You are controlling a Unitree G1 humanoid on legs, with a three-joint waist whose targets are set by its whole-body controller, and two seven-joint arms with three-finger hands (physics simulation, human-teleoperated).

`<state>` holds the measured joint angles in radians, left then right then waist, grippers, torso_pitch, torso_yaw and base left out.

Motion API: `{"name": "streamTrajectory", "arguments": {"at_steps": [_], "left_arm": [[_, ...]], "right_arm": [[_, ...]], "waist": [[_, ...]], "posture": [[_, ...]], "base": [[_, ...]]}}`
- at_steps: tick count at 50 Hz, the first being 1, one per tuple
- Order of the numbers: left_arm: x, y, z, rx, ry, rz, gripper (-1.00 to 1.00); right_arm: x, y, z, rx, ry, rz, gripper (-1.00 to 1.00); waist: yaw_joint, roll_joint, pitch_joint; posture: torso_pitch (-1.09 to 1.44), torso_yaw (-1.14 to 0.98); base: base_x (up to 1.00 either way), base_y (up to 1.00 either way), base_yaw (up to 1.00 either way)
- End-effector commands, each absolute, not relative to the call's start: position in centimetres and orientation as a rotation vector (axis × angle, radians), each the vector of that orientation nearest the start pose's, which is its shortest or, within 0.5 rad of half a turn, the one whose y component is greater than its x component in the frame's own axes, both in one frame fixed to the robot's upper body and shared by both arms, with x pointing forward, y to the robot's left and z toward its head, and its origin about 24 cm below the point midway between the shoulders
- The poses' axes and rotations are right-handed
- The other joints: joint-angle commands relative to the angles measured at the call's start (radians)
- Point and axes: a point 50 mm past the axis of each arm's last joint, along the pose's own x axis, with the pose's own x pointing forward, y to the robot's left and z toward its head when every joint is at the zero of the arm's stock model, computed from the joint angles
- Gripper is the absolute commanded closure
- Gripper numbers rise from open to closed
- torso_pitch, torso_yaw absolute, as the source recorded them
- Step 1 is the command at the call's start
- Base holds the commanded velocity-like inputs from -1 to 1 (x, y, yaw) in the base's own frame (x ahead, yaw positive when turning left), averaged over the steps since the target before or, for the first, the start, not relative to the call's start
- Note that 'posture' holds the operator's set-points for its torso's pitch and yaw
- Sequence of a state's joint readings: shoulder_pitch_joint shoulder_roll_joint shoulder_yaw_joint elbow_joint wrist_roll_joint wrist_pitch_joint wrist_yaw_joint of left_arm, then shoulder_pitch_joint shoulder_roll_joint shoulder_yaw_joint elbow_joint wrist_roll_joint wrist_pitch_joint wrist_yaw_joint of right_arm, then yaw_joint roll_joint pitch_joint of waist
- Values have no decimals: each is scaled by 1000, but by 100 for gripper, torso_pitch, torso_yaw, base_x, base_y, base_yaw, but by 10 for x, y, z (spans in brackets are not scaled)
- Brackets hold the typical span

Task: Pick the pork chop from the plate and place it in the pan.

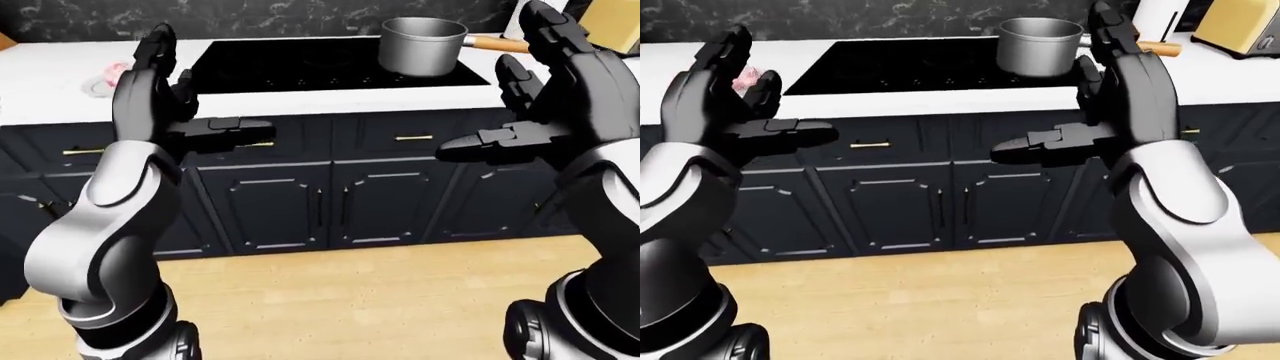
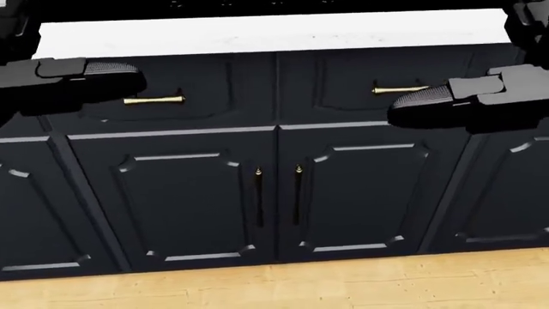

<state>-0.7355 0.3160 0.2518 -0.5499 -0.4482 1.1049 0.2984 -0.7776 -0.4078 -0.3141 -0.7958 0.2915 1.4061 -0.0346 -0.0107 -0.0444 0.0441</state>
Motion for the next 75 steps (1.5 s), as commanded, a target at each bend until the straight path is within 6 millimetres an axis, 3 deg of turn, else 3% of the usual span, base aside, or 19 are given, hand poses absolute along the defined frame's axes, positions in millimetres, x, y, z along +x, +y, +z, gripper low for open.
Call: {"name": "streamTrajectory", "arguments": {"at_steps": [1, 3, 7, 10, 12, 22, 25, 29, 35, 38, 39, 40, 47, 51, 52, 54, 59, 63, 75], "left_arm": [[281, 178, 284, -32, -263, 69, -100], [281, 178, 284, -32, -264, 69, -100], [280, 177, 285, -34, -264, 68, -100], [281, 178, 285, -34, -265, 67, -100], [281, 178, 285, -33, -264, 68, -100], [280, 177, 286, -34, -264, 67, -100], [281, 177, 285, -33, -264, 67, -100], [280, 178, 285, -35, -265, 67, -100], [280, 177, 286, -34, -264, 67, -100], [280, 178, 285, -35, -265, 67, -100], [280, 178, 285, -35, -265, 67, -100], [280, 177, 286, -35, -264, 66, -100], [281, 178, 285, -36, -265, 66, -100], [280, 177, 286, -35, -265, 66, -100], [281, 178, 284, -35, -264, 66, -100], [281, 178, 285, -35, -265, 66, -100], [280, 178, 286, -36, -264, 68, -100], [280, 178, 286, -41, -264, 66, -100], [280, 177, 285, -34, -265, 68, -100]], "right_arm": [[245, -189, 301, -157, -265, -47, -100], [245, -189, 301, -157, -266, -47, -100], [246, -189, 300, -157, -265, -47, -100], [246, -189, 301, -158, -266, -45, -100], [246, -189, 300, -157, -266, -45, -100], [245, -188, 302, -158, -266, -45, -100], [245, -189, 302, -157, -267, -47, -100], [245, -188, 302, -158, -265, -46, -100], [244, -188, 301, -155, -268, -44, -100], [244, -187, 301, -154, -269, -37, -100], [244, -187, 302, -152, -269, -34, -100], [244, -186, 302, -150, -271, -29, -100], [245, -188, 301, -152, -269, -33, -100], [245, -188, 301, -153, -268, -33, -100], [245, -188, 301, -153, -267, -34, -100], [245, -188, 301, -153, -267, -33, -100], [245, -188, 301, -151, -266, -32, -100], [244, -187, 301, -150, -268, -30, -100], [244, -188, 301, -146, -271, -34, -100]], "waist": [[0, 2, -24], [9, -19, -34], [11, 11, -27], [5, 60, -17], [1, 140, -37], [4, 33, -17], [6, -29, -26], [7, -15, -32], [6, 50, -16], [3, 163, -42], [7, 101, -22], [5, 117, -22], [4, 41, -15], [9, -31, -20], [0, 2, -21], [8, -20, -33], [8, 23, -20], [-1, 140, -36], [5, 2, -12]], "posture": [[0, 0], [0, 0], [0, 0], [0, 0], [0, 0], [0, 0], [0, 0], [0, 0], [0, 0], [0, 0], [0, 0], [0, 0], [0, 0], [0, 0], [0, 0], [0, 0], [0, 0], [0, 0], [0, 0]], "base": [[0, 30, 0], [0, 30, 0], [0, 29, 0], [0, 30, 0], [0, 30, 0], [0, 30, 0], [0, 30, 0], [0, 30, 0], [0, 30, 0], [0, 30, 0], [0, 30, 0], [0, 32, 0], [2, 33, 0], [1, 35, 0], [2, 35, 0], [1, 36, 0], [1, 35, 0], [2, 36, 0], [2, 35, 0]]}}
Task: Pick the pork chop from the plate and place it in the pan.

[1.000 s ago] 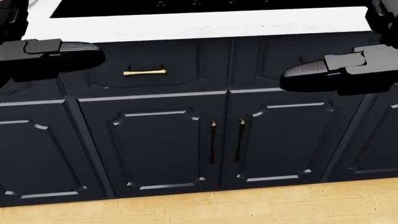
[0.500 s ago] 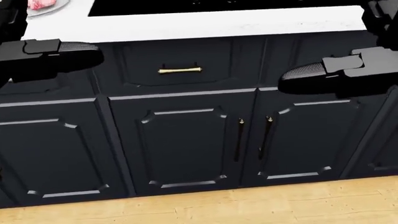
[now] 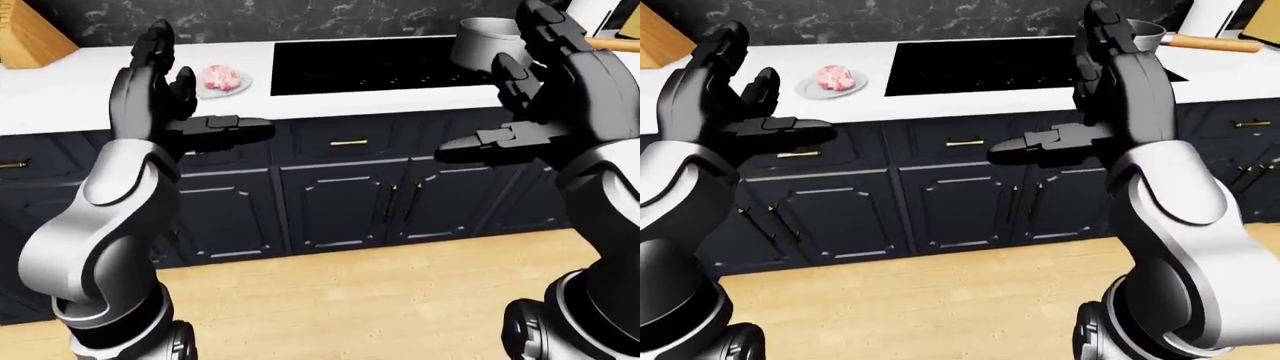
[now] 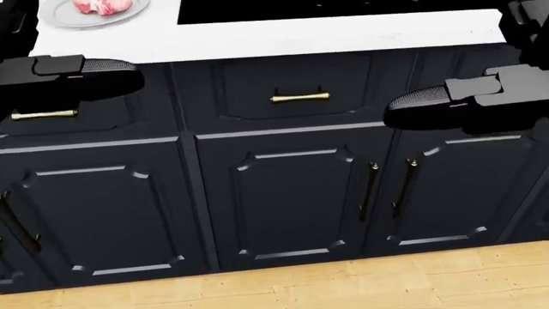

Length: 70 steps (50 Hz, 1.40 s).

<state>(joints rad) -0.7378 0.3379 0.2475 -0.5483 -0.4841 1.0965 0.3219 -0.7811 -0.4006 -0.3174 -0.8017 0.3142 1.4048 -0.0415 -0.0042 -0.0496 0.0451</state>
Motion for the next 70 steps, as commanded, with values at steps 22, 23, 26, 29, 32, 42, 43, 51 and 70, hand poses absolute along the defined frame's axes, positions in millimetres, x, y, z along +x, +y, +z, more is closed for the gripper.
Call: {"name": "streamTrajectory", "arguments": {"at_steps": [22, 23, 26, 29, 32, 42, 43, 51, 70], "left_arm": [[281, 176, 284, -33, -264, 65, -100], [281, 177, 284, -34, -264, 66, -100], [281, 177, 284, -35, -264, 67, -100], [281, 177, 285, -35, -264, 67, -100], [280, 177, 285, -35, -263, 66, -100], [281, 177, 284, -34, -263, 66, -100], [281, 177, 284, -34, -263, 66, -100], [281, 176, 284, -33, -263, 66, -100], [280, 176, 284, -33, -263, 66, -100]], "right_arm": [[243, -189, 303, -149, -279, -35, -100], [243, -189, 303, -148, -279, -36, -100], [244, -188, 302, -150, -277, -34, -100], [244, -188, 302, -150, -277, -34, -100], [244, -189, 301, -148, -277, -36, -100], [244, -188, 302, -148, -277, -35, -100], [244, -188, 302, -149, -278, -35, -100], [244, -188, 303, -148, -280, -36, -100], [244, -189, 302, -150, -278, -37, -100]], "waist": [[-5, 63, -9], [-4, 55, -8], [1, 30, -7], [6, -24, -18], [7, -11, -20], [1, 110, -24], [-6, 125, -15], [10, 46, -5], [-4, 122, -15]], "posture": [[0, 0], [0, 0], [0, 0], [0, 0], [0, 0], [0, 0], [0, 0], [0, 0], [0, 0]], "base": [[11, 34, 0], [19, 30, 0], [21, 27, 0], [22, 27, 0], [21, 27, 0], [21, 26, 0], [21, 26, 0], [21, 27, 0], [21, 16, 0]]}}
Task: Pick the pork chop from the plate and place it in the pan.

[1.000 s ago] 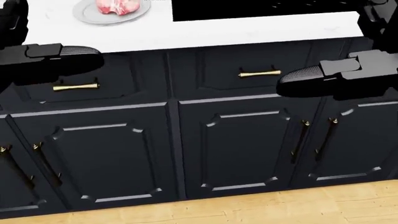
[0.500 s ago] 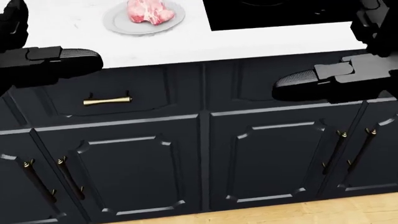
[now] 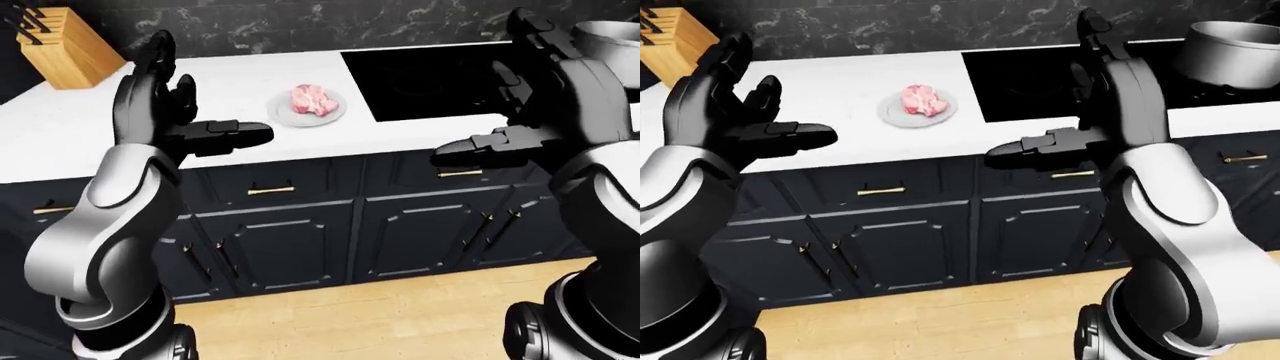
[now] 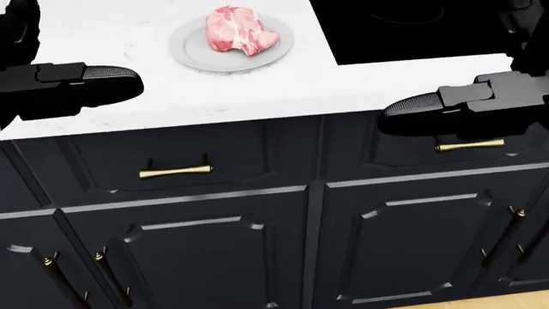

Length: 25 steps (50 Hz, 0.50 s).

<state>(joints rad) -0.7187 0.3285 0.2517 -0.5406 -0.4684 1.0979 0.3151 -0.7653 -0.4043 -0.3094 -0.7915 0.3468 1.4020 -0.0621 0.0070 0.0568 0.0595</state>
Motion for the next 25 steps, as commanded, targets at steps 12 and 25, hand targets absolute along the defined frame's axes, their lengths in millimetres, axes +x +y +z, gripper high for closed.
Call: {"name": "streamTrajectory", "arguments": {"at_steps": [12, 25], "left_arm": [[282, 177, 283, -34, -262, 66, -100], [281, 178, 284, -35, -264, 68, -100]], "right_arm": [[244, -188, 302, -147, -277, -38, -100], [244, -189, 302, -149, -276, -38, -100]], "waist": [[11, -140, -45], [-19, 43, -50]], "posture": [[0, 0], [0, 0]], "base": [[21, 15, 0], [21, 15, 0]]}}
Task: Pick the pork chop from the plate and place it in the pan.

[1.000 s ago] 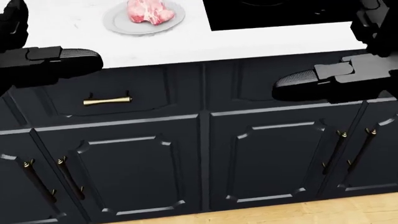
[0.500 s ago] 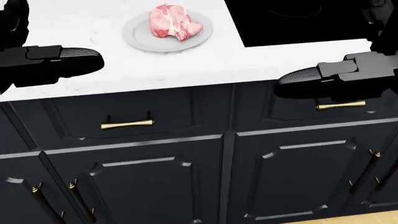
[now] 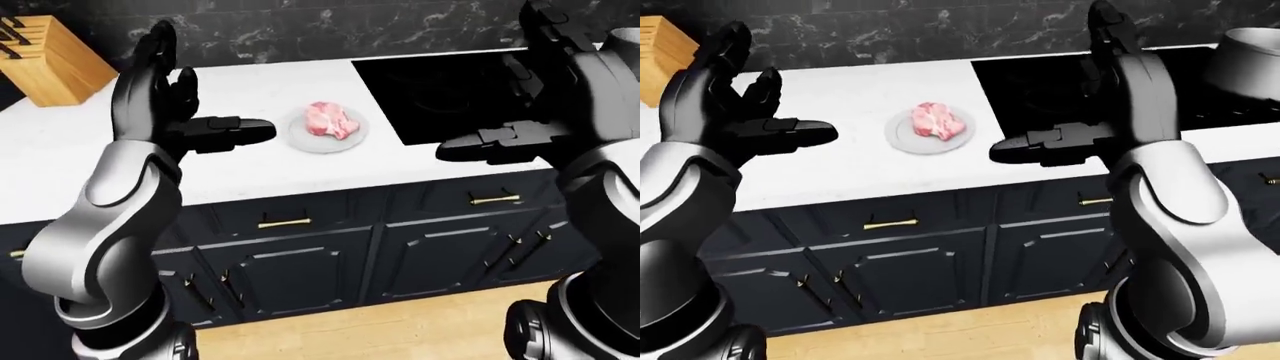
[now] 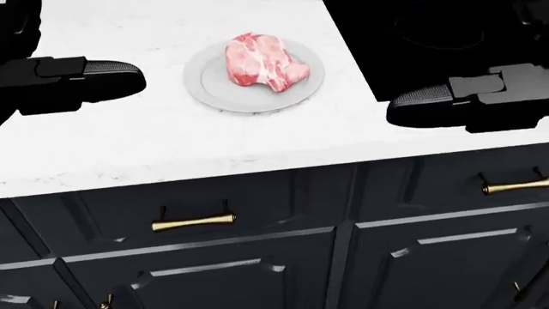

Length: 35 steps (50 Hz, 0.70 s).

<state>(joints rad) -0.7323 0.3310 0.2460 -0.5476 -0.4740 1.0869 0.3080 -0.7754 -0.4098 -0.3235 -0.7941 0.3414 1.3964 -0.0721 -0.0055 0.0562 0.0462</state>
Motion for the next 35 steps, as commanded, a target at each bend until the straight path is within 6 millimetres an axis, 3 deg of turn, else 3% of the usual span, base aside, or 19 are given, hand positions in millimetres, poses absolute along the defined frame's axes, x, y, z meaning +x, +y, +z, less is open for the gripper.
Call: {"name": "streamTrajectory", "arguments": {"at_steps": [1, 2, 4, 6, 9, 14, 16, 17, 19, 20, 21, 23, 27, 28, 29, 30, 35], "left_arm": [[281, 178, 284, -35, -263, 69, -100], [281, 178, 284, -35, -264, 68, -100], [281, 177, 284, -35, -263, 67, -100], [281, 177, 284, -34, -263, 66, -100], [281, 176, 284, -34, -263, 66, -100], [281, 176, 285, -33, -263, 67, -100], [280, 176, 285, -33, -263, 67, -100], [281, 177, 284, -33, -263, 67, -100], [280, 176, 285, -33, -263, 67, -100], [280, 176, 285, -33, -263, 67, -100], [281, 177, 284, -33, -262, 67, -100], [281, 177, 285, -33, -263, 67, -100], [281, 177, 284, -34, -263, 67, -100], [281, 177, 283, -34, -263, 68, -100], [282, 177, 283, -34, -263, 68, -100], [282, 177, 283, -33, -263, 67, -100], [282, 177, 282, -33, -262, 68, -100]], "right_arm": [[245, -189, 301, -148, -276, -38, -100], [245, -189, 301, -149, -276, -36, -100], [244, -188, 302, -150, -274, -34, -100], [244, -189, 301, -150, -275, -36, -100], [244, -189, 301, -150, -275, -36, -100], [245, -189, 301, -153, -274, -37, -100], [245, -189, 301, -154, -273, -36, -100], [245, -189, 301, -154, -272, -35, -100], [245, -188, 301, -155, -272, -32, -100], [245, -188, 302, -153, -274, -33, -100], [245, -188, 302, -153, -275, -33, -100], [244, -188, 302, -152, -276, -33, -100], [245, -188, 302, -154, -278, -32, -100], [245, -188, 302, -154, -280, -32, -100], [245, -188, 302, -154, -281, -32, -100], [245, -188, 302, -154, -286, -29, -100], [245, -188, 303, -154, -284, -41, -100]], "waist": [[1, -2, -22], [-4, 18, -19], [8, 0, -25], [8, -4, -28], [11, -22, -20], [24, -82, -23], [28, -134, -38], [21, -96, -29], [20, -119, -21], [15, -112, -31], [14, -103, -17], [14, -85, -24], [1, -51, 0], [-4, -25, -10], [-14, -21, -19], [-9, -39, -5], [4, -58, -18]], "posture": [[0, 0], [0, 0], [0, 0], [0, 0], [0, 0], [0, 0], [0, 0], [0, 0], [0, 0], [0, 0], [0, 0], [0, 0], [0, 0], [0, 0], [0, 0], [0, 0], [0, 0]], "base": [[20, 16, 0], [21, 15, 0], [21, 9, 0], [21, 1, 0], [21, 1, 0], [22, 1, 0], [18, 0, 0], [16, 0, 0], [9, 0, 0], [5, 0, 0], [5, 0, 0], [6, 0, 0], [5, 0, 0], [0, 0, 0], [0, 0, 0], [0, 0, 0], [0, 0, 0]]}}
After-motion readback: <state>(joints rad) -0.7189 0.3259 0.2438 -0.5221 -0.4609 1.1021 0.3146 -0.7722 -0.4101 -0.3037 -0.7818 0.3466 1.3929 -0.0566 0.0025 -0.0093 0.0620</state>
